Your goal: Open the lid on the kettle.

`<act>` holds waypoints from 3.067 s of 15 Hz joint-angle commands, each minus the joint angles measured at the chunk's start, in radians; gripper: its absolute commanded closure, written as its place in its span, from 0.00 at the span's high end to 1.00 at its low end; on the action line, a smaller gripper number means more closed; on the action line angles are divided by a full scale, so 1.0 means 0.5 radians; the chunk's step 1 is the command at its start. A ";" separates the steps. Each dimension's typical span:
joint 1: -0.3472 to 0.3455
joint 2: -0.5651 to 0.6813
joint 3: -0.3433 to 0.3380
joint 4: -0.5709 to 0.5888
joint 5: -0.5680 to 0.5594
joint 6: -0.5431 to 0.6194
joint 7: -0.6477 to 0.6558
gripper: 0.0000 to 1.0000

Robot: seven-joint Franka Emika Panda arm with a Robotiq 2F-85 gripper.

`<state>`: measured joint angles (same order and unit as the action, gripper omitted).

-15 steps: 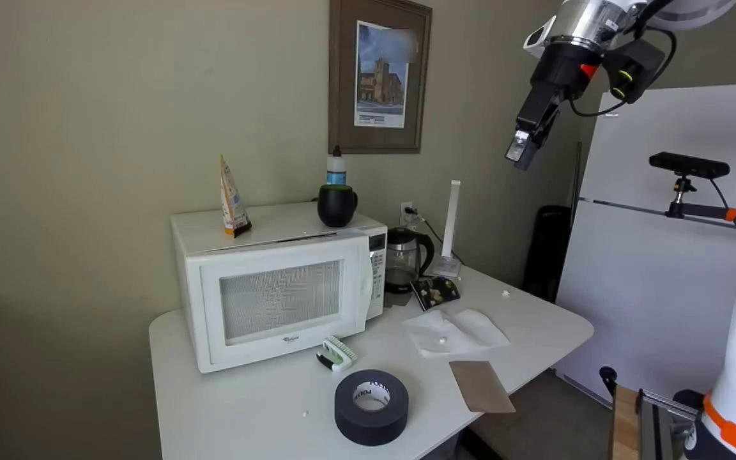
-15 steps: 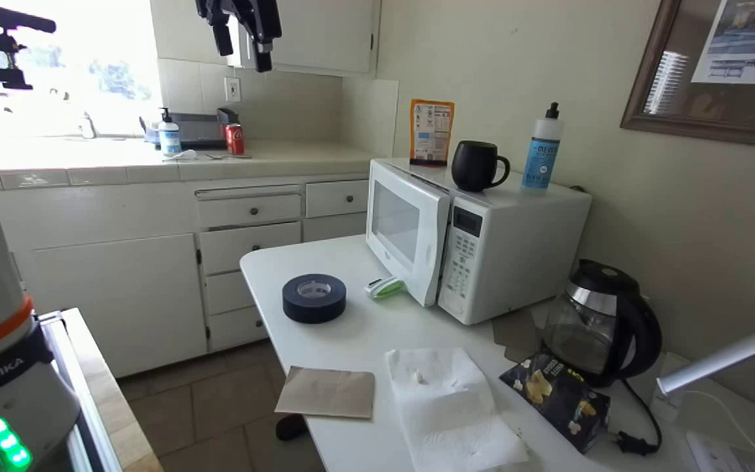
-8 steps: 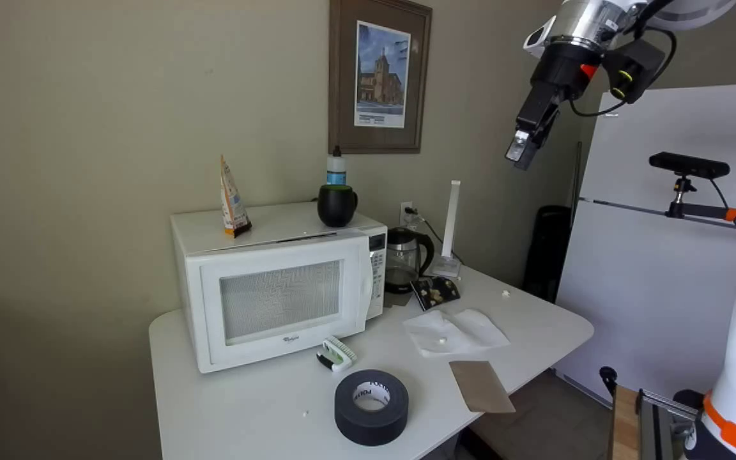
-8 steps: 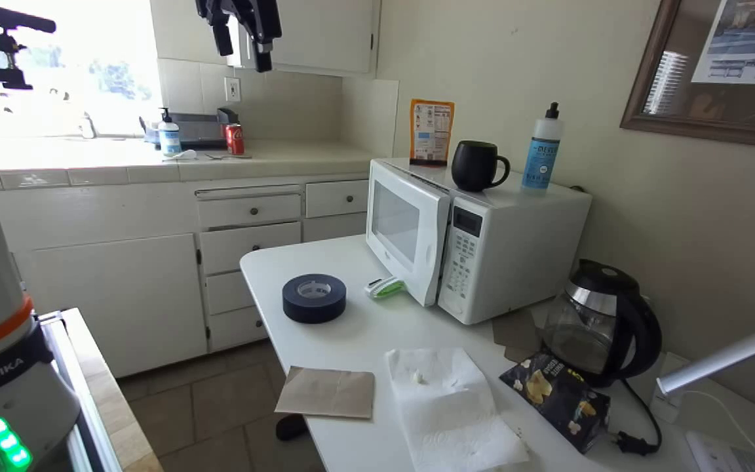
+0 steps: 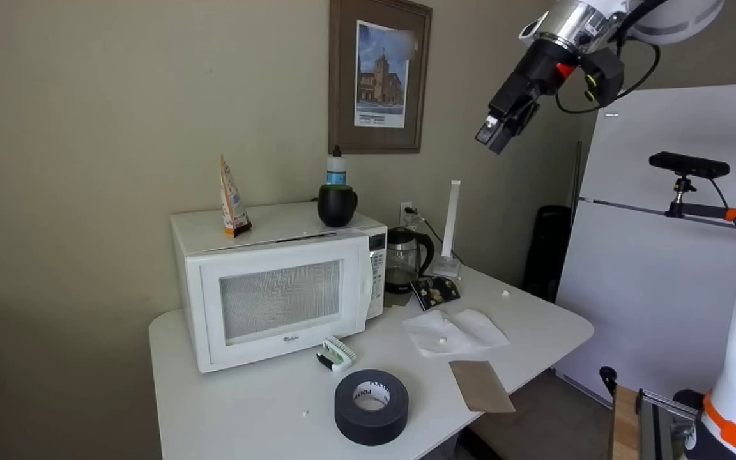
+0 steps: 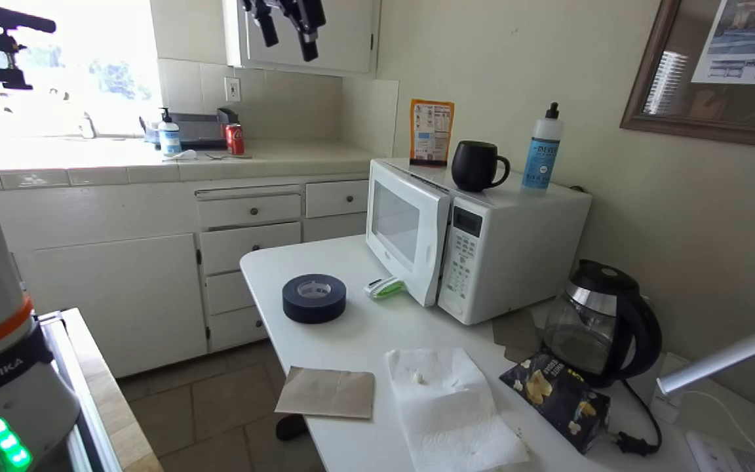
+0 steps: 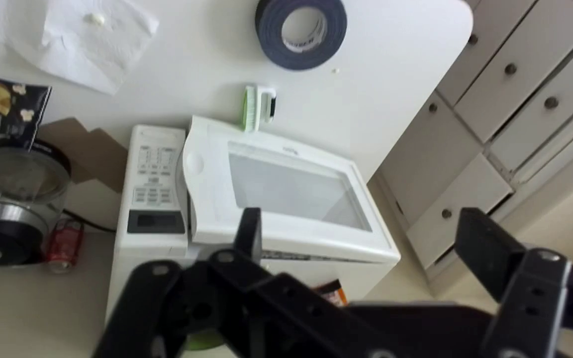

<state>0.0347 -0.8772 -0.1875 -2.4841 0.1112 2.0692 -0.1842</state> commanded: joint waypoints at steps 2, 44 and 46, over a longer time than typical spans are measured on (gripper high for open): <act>0.013 0.472 -0.236 0.206 0.040 0.407 -0.234 1.00; -1.015 3.031 0.144 2.251 0.702 1.108 -0.481 0.53; -1.039 3.165 0.177 2.398 0.656 1.102 -0.381 0.38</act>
<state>-0.4541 0.5861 -0.1374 -1.4266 0.4831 2.6136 -0.4582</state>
